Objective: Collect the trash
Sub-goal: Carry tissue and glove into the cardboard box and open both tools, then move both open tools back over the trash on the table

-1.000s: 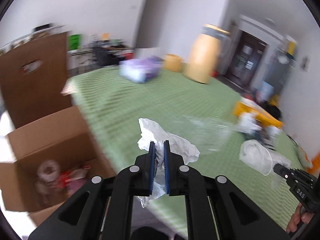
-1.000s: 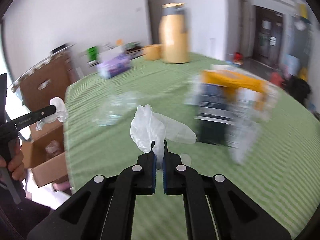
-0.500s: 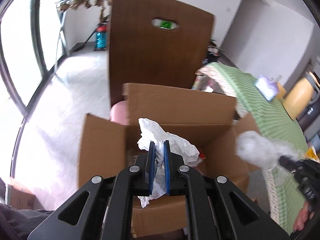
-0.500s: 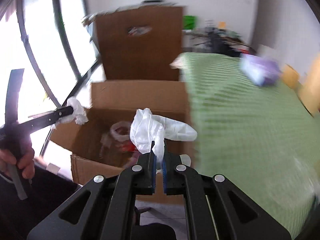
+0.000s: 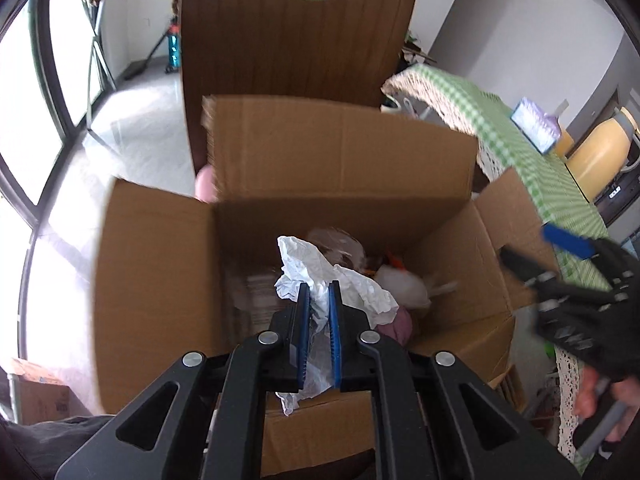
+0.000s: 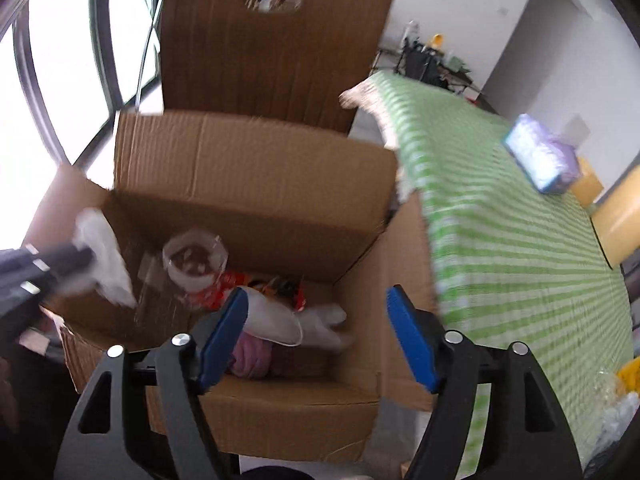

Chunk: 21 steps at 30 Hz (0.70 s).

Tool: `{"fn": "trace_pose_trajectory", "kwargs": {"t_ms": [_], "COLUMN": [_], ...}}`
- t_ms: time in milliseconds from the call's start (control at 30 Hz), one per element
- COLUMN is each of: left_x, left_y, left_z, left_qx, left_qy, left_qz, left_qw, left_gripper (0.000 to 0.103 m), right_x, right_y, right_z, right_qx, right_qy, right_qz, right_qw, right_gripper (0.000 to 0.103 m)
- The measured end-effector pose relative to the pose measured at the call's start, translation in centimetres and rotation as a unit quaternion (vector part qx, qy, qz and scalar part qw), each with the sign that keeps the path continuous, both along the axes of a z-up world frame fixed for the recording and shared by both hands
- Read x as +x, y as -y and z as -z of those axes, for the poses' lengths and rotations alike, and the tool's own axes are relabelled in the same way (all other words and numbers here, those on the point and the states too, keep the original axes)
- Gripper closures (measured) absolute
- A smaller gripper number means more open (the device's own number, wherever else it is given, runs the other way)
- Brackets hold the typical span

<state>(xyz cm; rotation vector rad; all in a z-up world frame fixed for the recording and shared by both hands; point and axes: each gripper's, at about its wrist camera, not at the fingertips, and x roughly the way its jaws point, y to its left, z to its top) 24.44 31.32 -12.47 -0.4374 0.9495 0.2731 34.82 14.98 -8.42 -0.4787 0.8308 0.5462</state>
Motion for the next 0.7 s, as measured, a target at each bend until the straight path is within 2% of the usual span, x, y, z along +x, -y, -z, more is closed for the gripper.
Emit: {"fn": "trace_pose_trajectory", "kwargs": {"t_ms": [67, 100, 133, 200, 300, 433, 700], "left_x": [0.8, 1.0, 1.1, 1.0, 0.4, -0.8, -3.0], "left_y": [0.4, 0.6, 0.6, 0.6, 0.1, -0.5, 0.8], "left_z": [1.1, 1.4, 1.6, 1.3, 0.3, -1.7, -6.4], "left_qx": [-0.013, -0.014, -0.009, -0.005, 0.005, 0.024, 0.075], "left_qy": [-0.019, -0.022, -0.025, -0.018, -0.002, 0.018, 0.069], "left_qz": [0.008, 0.008, 0.000, -0.009, -0.024, -0.037, -0.037], "left_qw": [0.9997, 0.9996, 0.9997, 0.9998, 0.9997, 0.9989, 0.9940], "left_gripper": [0.081, 0.057, 0.042, 0.040, 0.026, 0.019, 0.012], "right_x": [-0.4, -0.3, -0.2, -0.1, -0.2, -0.8, -2.7], "right_y": [1.1, 1.8, 2.1, 2.9, 3.7, 4.3, 8.5], "right_z": [-1.0, -1.6, -1.9, -2.5, -3.8, -5.1, -8.4], "right_qx": [0.019, 0.032, 0.040, 0.052, 0.065, 0.078, 0.122], "right_qy": [0.001, 0.000, -0.001, -0.001, 0.004, 0.013, 0.039], "right_qz": [0.009, 0.015, 0.018, 0.023, 0.026, 0.026, 0.049], "right_qw": [1.000, 0.999, 0.999, 0.998, 0.998, 0.996, 0.991], "right_gripper": [0.029, 0.029, 0.029, 0.029, 0.029, 0.029, 0.027]}}
